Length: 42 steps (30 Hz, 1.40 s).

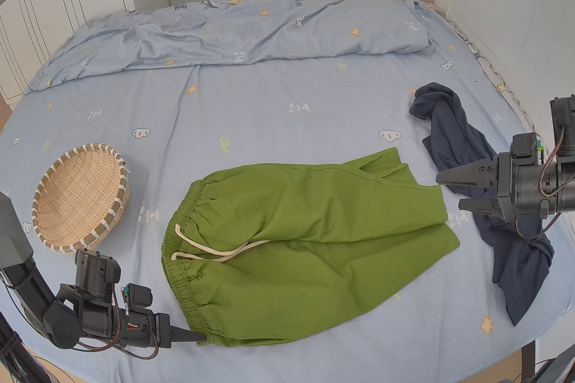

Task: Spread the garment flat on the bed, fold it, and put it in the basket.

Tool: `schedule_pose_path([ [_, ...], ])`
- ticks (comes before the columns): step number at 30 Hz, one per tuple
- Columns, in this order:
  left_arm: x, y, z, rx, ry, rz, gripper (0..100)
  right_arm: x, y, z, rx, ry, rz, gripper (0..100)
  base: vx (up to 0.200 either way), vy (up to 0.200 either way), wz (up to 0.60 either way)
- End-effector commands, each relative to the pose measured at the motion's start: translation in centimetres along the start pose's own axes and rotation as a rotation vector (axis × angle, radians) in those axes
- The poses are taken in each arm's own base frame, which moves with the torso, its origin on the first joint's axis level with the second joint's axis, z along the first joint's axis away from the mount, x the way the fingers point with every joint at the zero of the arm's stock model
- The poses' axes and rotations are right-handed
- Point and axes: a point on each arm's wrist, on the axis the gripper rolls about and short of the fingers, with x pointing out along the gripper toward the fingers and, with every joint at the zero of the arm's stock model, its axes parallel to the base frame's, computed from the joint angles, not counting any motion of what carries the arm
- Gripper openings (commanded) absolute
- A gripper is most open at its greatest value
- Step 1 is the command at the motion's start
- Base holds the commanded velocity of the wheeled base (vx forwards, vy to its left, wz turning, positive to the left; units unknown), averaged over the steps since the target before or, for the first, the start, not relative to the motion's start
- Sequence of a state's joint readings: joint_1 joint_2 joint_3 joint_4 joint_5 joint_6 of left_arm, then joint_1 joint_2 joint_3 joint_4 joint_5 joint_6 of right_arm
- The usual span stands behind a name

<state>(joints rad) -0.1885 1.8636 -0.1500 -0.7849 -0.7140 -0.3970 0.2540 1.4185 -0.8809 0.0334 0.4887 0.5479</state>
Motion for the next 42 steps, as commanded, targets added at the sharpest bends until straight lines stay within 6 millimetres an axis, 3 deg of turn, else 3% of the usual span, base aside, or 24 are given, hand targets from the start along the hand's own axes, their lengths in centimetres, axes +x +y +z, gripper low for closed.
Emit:
schedule_pose_path([
  [1,-0.5,0.0,-0.6,-0.006,-0.003,0.001,0,0.2,-0.1,0.0,0.004,0.005,-0.003,100,0.000,0.000,0.00],
  [8,-2.8,0.0,-2.2,-0.031,-0.064,0.015,0,0.2,-0.8,-0.4,0.020,0.015,-0.025,100,0.000,0.000,0.00],
  [11,-4.3,0.2,-2.5,-0.062,-0.125,0.012,0,0.1,-2.1,-0.6,0.033,0.017,-0.064,100,0.000,0.000,0.00],
  [15,-5.5,1.4,-2.7,-0.141,-0.160,-0.019,0,1.2,-5.3,-1.6,0.032,0.098,-0.152,100,0.000,0.000,0.00],
  [19,-5.5,1.8,-3.0,-0.160,-0.130,-0.045,0,2.4,-8.3,-2.7,0.041,0.180,-0.217,100,0.000,0.000,0.00],
  [20,-5.5,1.9,-3.0,-0.143,-0.125,-0.049,0,2.9,-9.9,-3.3,0.059,0.224,-0.234,100,0.000,0.000,0.00],
  [22,-5.5,1.9,-3.0,-0.143,-0.125,-0.049,0,2.9,-9.9,-3.3,0.059,0.224,-0.234,100,0.000,0.000,0.00],
  [23,-5.5,1.9,-3.1,-0.118,-0.121,-0.049,0,3.7,-12.2,-3.8,0.095,0.284,-0.204,100,0.000,0.000,0.00],
  [26,-5.5,1.9,-3.2,-0.123,-0.118,-0.047,0,4.3,-14.1,-4.1,0.108,0.321,-0.166,100,0.000,0.000,0.00],
  [32,-5.5,1.9,-3.2,-0.122,-0.118,-0.047,0,5.2,-15.5,-4.0,0.103,0.328,-0.124,100,0.000,0.000,0.00],
  [42,-5.4,1.9,-3.1,-0.118,-0.118,-0.046,0,7.1,-16.7,-1.8,0.079,0.276,-0.038,100,0.000,0.000,0.00],
])
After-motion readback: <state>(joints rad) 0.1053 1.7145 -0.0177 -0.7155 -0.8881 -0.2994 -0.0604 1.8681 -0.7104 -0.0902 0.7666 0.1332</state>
